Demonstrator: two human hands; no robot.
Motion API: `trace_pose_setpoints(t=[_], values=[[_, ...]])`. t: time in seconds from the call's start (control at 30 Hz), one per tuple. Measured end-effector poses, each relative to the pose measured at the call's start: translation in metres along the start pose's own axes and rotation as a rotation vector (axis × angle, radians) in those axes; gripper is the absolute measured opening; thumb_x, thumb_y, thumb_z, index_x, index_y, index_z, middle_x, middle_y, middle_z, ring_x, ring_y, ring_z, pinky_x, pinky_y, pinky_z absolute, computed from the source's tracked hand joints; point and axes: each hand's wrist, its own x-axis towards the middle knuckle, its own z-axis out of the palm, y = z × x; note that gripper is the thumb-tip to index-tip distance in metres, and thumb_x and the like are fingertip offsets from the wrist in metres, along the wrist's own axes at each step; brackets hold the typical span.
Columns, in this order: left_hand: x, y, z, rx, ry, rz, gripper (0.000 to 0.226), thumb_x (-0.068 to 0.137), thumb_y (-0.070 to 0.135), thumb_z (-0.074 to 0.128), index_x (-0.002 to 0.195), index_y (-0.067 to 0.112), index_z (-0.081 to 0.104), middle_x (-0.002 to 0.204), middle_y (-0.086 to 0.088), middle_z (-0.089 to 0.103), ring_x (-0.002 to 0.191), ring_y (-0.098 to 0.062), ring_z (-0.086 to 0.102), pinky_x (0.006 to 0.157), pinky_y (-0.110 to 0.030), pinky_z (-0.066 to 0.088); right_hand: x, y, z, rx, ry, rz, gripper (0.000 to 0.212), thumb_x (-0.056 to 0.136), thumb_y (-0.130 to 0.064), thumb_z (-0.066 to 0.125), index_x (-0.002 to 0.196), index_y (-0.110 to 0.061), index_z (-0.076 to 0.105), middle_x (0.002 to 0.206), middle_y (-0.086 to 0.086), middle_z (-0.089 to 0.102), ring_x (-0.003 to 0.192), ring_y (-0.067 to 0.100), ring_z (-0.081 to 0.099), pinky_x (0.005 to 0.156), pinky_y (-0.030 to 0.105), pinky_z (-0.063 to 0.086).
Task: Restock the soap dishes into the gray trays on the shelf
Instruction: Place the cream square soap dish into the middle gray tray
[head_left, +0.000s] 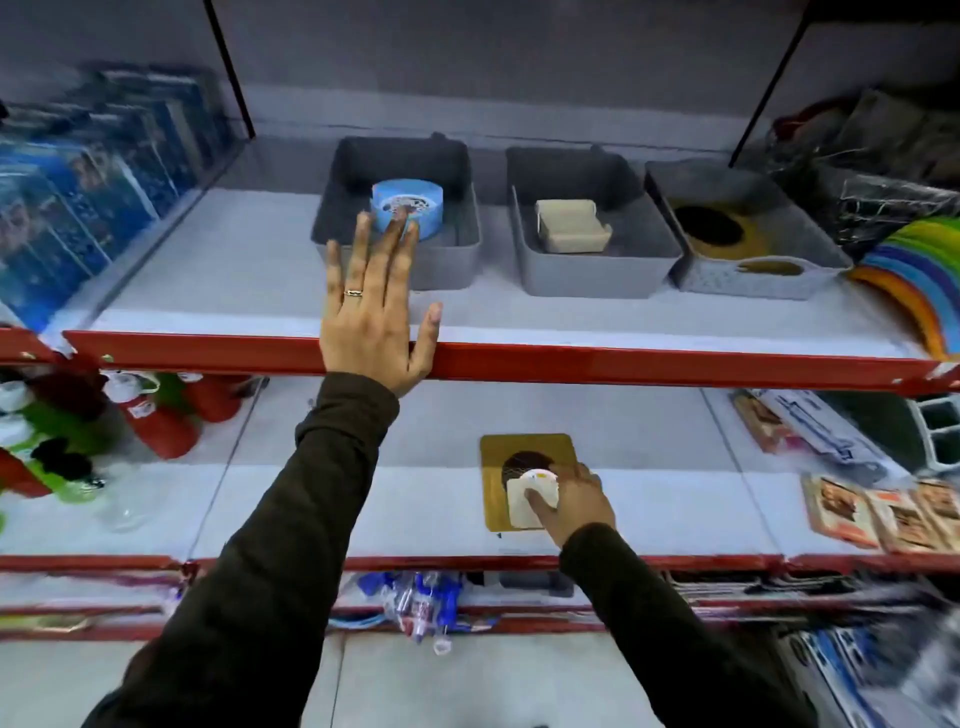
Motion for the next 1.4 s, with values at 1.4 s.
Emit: trace_pose_setpoints(t=[1.4], values=[[-0.004, 0.004, -0.010, -0.052, -0.048, -0.072, 0.070, 0.094, 0.043, 0.025, 0.155, 0.009, 0.015, 0.164, -0.009, 0.013, 0.152, -0.026, 0.004, 0.124, -0.042, 0.001, -0.097, -0.077, -0.184, 1.416, 0.130, -0.150, 0.017, 0.082, 0.008, 0.061, 0.097, 0.000, 0.066, 0.091, 0.014, 0.073, 0.074, 0.021, 0.071, 0.051, 0.036, 0.059]])
